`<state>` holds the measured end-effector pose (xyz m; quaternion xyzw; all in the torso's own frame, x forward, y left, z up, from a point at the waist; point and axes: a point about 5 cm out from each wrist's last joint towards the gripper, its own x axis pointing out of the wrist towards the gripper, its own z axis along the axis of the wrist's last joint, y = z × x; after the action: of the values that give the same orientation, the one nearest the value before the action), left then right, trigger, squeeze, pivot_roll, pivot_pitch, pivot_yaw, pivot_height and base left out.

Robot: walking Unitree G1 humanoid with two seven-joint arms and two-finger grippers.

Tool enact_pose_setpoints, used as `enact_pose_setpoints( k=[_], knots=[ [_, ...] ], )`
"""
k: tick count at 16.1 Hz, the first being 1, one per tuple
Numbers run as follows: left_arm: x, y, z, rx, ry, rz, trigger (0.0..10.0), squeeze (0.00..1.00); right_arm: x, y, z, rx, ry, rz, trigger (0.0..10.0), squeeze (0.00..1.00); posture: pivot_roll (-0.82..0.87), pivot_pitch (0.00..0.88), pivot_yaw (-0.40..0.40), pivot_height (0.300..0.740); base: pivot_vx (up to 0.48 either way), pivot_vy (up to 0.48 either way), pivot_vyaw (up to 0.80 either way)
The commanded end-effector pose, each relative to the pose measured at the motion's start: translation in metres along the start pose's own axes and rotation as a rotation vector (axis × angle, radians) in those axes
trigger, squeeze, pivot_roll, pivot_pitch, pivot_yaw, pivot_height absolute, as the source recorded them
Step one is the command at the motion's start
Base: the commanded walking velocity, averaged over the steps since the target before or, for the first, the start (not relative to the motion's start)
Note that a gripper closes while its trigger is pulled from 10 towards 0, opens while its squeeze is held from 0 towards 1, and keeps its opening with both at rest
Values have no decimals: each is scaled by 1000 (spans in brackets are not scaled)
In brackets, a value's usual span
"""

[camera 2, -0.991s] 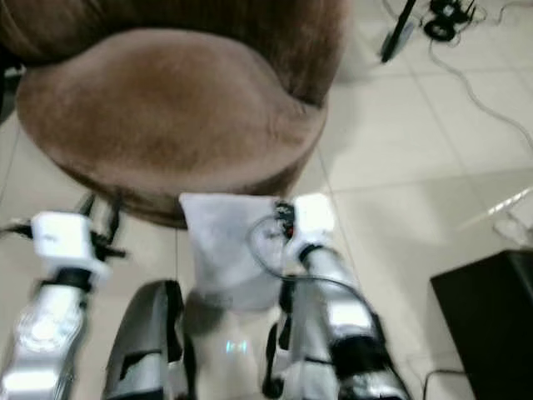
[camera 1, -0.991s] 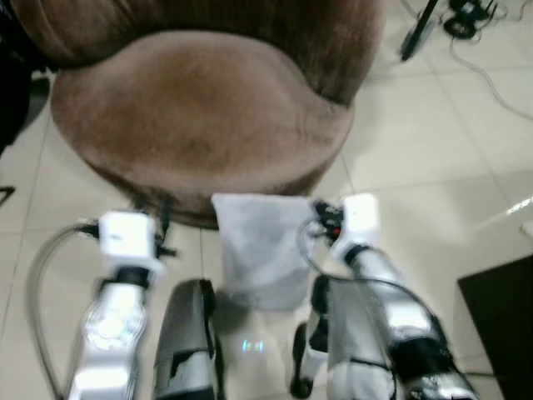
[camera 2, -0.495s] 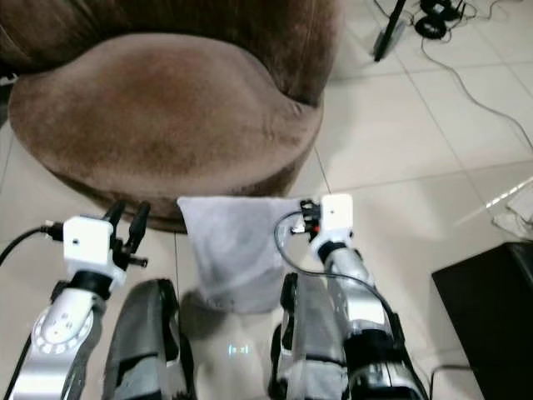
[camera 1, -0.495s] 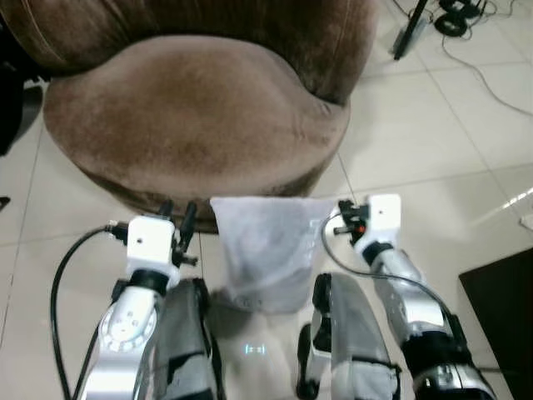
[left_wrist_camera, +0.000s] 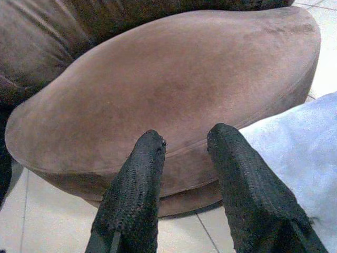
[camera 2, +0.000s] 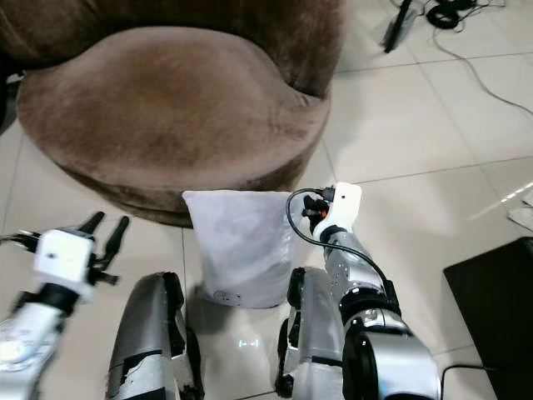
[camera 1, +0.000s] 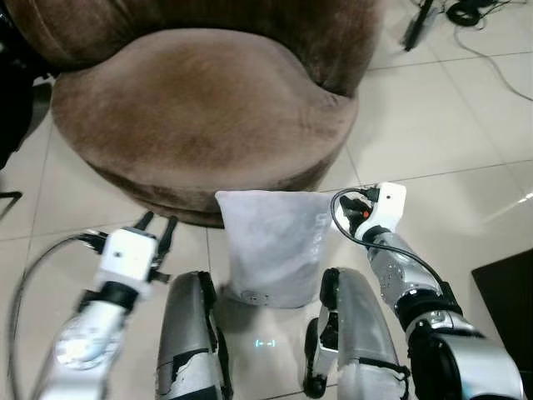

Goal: Move the pillow to the sofa from floor

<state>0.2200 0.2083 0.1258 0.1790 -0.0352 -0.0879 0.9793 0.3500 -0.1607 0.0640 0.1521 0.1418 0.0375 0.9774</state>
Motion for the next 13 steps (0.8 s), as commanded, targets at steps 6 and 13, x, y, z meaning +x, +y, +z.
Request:
enact_pose_setpoints(
  k=[6, 13],
  knots=[
    [-22, 12, 46, 13, -84, -177, 10000, 0, -3, -24, -3, 271, -12, -211, 10000, 1000, 354, 475, 68, 546, 0, 0, 0],
    [-48, -17, 47, -23, 29, -382, 10000, 0, 1, -16, 2, 502, -77, -223, 10000, 1000, 456, 477, 111, 546, 0, 0, 0]
  ],
)
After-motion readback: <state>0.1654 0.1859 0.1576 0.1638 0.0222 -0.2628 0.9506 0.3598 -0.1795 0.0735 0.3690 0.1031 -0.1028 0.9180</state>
